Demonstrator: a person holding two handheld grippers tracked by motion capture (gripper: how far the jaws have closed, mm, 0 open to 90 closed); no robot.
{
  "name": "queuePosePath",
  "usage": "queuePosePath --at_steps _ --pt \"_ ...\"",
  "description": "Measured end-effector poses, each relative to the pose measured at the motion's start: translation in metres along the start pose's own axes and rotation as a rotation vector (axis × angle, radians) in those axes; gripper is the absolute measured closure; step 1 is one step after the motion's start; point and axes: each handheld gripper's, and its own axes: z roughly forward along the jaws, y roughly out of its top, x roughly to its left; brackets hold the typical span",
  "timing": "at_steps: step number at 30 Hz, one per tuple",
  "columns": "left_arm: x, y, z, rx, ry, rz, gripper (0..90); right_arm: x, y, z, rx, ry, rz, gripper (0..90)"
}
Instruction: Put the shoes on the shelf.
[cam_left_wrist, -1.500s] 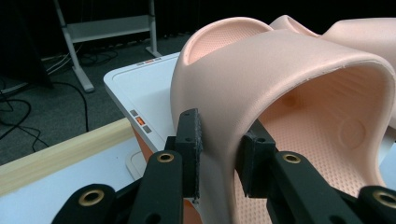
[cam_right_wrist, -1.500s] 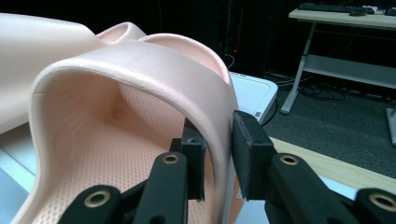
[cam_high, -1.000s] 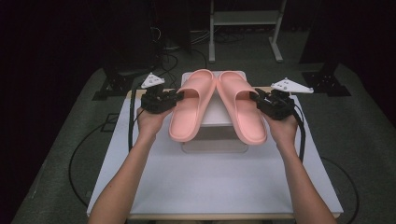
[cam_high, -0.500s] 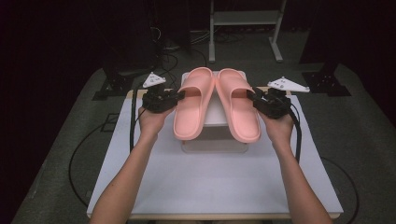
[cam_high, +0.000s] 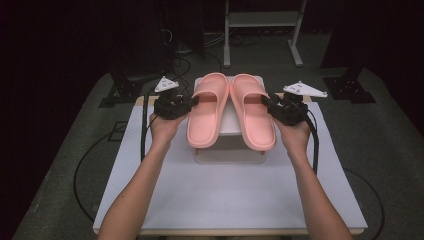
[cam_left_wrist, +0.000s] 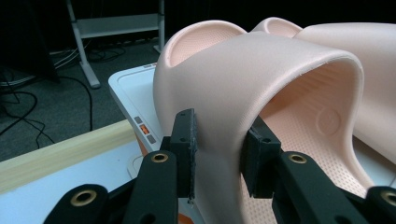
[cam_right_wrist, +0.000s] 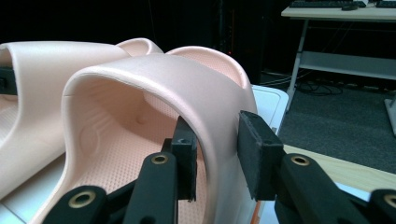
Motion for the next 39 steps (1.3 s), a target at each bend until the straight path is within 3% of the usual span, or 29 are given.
queuePosePath --at_steps 24,39 --pt "0.000 0.003 0.007 0.008 0.003 -0.020 68.1 0.007 0.003 0.011 -0.003 -0.013 0.024 66.1" --pt "0.006 0.003 0.017 0.017 0.003 -0.034 68.0 0.005 0.006 0.026 0.004 -0.061 0.056 66.2"
